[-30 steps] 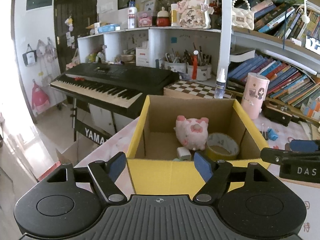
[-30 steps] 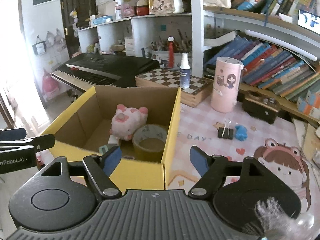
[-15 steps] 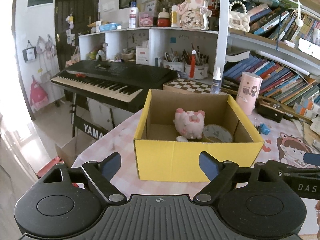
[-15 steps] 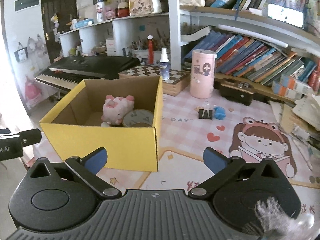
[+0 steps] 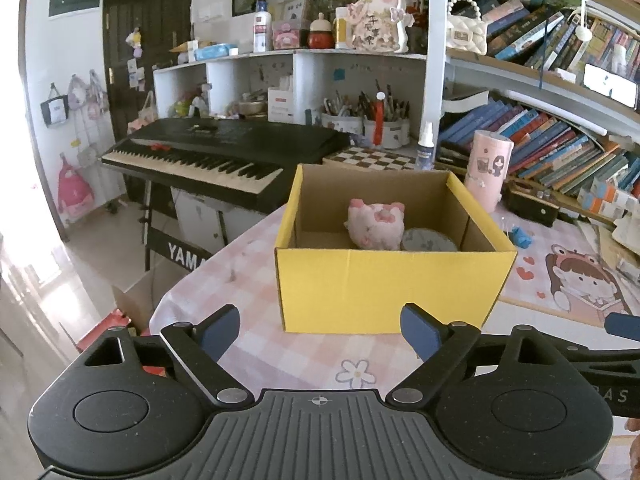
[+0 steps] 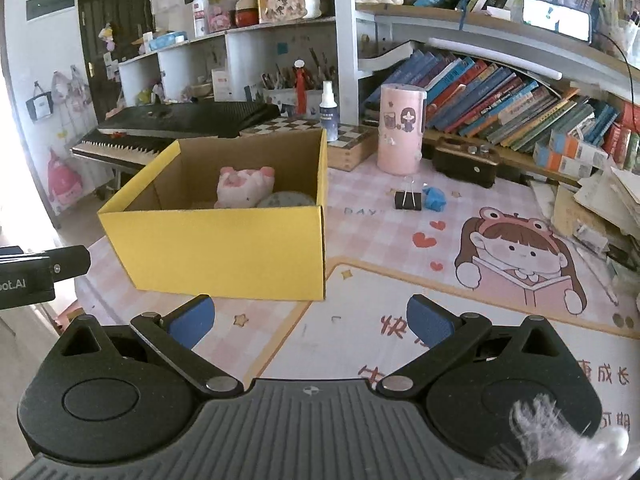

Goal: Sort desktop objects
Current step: 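Withdraw both open tools from the box toward the binder clip and blue bag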

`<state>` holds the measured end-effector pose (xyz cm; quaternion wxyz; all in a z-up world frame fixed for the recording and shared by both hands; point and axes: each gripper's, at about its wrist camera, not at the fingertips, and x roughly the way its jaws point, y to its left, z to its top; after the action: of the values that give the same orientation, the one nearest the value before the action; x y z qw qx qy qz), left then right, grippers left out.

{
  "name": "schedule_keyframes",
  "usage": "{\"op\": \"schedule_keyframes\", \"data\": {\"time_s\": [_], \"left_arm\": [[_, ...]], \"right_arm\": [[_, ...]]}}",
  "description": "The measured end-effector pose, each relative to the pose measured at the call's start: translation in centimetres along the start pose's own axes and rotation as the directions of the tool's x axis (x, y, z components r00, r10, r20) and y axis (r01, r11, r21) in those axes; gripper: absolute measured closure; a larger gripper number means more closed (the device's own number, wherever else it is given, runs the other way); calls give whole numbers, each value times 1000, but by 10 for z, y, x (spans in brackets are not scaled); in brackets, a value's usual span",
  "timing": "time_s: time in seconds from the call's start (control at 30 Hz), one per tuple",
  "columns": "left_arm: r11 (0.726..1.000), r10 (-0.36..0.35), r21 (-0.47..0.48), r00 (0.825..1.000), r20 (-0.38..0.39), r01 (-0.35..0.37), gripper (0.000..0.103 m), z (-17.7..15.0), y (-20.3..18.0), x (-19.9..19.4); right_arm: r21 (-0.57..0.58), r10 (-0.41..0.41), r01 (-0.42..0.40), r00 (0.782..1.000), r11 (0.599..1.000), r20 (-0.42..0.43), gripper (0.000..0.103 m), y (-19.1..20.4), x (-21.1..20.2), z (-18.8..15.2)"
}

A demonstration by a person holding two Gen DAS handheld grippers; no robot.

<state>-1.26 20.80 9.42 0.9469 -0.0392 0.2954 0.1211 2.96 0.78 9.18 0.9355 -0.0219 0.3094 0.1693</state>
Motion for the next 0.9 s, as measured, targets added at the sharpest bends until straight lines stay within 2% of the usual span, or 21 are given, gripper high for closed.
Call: {"op": "schedule_keyframes", "data": {"time_s": [0.5,0.9], "left_arm": [[997,-60,48,997,-40,62,13,-23,-15,-7],[990,-112,77,992,-65,117,13,-19,-45,7]], "right_arm": [[-15,-37,37,999,999,-39,0,8,-16,-23],[14,-88,89,995,996,-54,0,-21,-13,-24]]}}
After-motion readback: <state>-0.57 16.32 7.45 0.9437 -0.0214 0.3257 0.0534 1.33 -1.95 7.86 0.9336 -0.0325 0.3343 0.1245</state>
